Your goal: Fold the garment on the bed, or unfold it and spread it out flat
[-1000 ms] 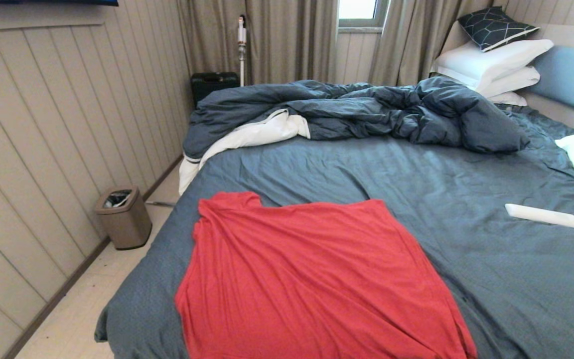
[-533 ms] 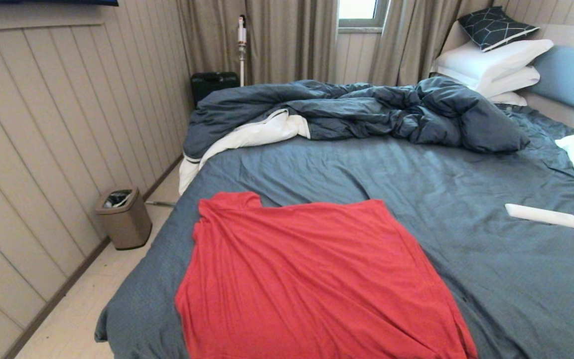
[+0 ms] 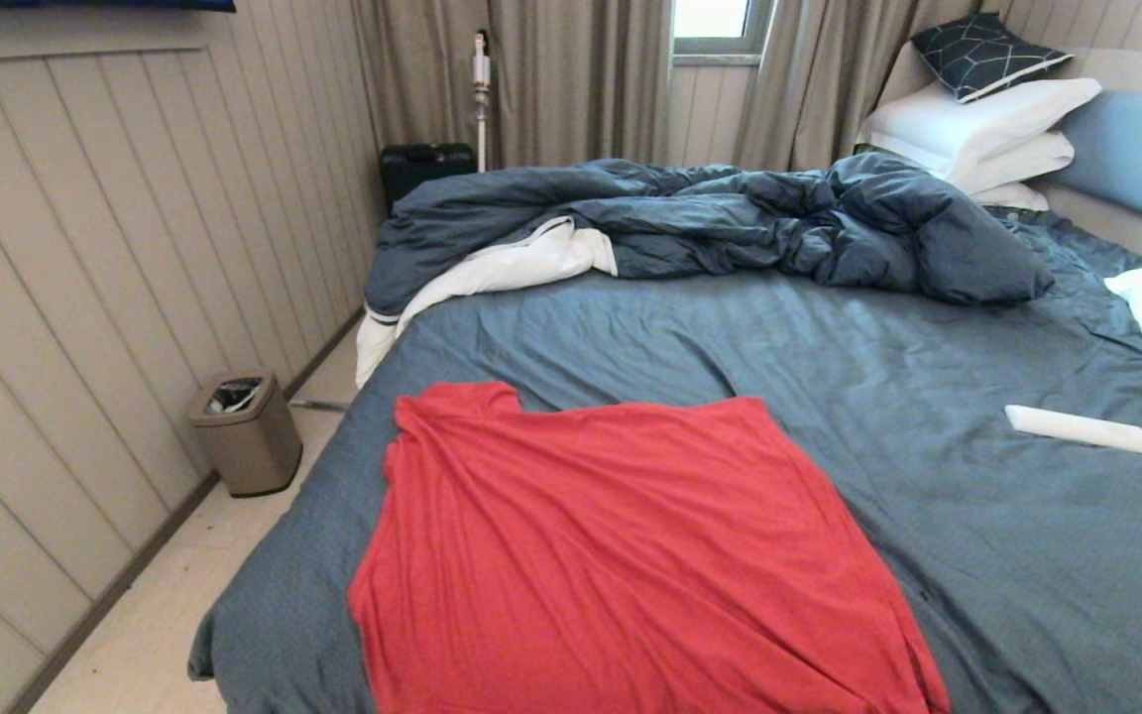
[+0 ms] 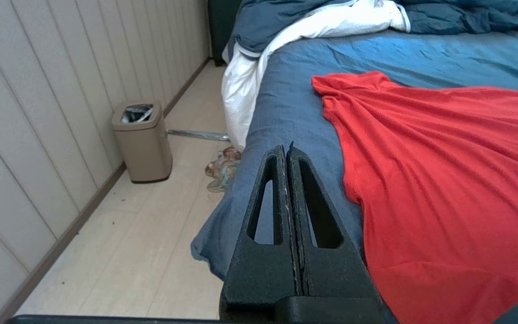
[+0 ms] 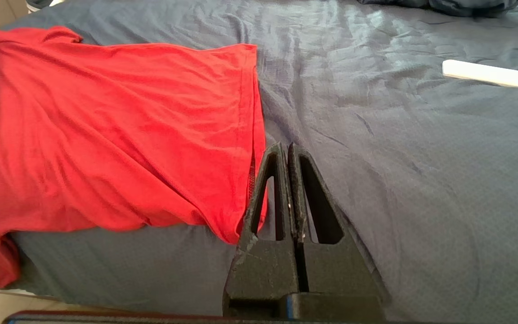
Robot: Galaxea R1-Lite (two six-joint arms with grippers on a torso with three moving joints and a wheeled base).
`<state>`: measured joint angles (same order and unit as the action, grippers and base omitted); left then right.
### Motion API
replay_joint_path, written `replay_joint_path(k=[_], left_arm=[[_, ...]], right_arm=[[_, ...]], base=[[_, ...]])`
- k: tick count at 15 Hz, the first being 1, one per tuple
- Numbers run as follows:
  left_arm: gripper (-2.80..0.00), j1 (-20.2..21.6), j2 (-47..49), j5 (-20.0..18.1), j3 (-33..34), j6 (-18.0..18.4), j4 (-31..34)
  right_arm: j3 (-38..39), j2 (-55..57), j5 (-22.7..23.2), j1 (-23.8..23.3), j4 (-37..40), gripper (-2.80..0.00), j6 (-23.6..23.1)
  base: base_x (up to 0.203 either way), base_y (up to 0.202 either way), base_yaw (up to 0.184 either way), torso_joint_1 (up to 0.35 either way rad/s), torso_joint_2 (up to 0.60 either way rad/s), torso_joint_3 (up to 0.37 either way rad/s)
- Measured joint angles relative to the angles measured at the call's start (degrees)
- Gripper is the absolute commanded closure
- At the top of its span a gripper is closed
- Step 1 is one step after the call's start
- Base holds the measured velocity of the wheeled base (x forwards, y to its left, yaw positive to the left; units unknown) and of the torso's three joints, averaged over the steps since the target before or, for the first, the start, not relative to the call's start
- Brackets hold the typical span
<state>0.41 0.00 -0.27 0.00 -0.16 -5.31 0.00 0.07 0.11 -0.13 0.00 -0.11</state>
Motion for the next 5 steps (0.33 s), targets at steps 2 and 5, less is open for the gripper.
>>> replay_joint_path(k=[2,5], left_arm=[[0.00,0.0,0.0,0.0,0.0,0.0,0.0],[0.00,0.0,0.0,0.0,0.0,0.0,0.0]], right_arm=[[0.0,0.0,0.0,0.0,0.0,0.00,0.0],[0.0,0.0,0.0,0.0,0.0,0.00,0.0]], base=[[0.000,0.000,0.000,0.000,0.00,0.000],[0.000,0.000,0.000,0.000,0.00,0.000]])
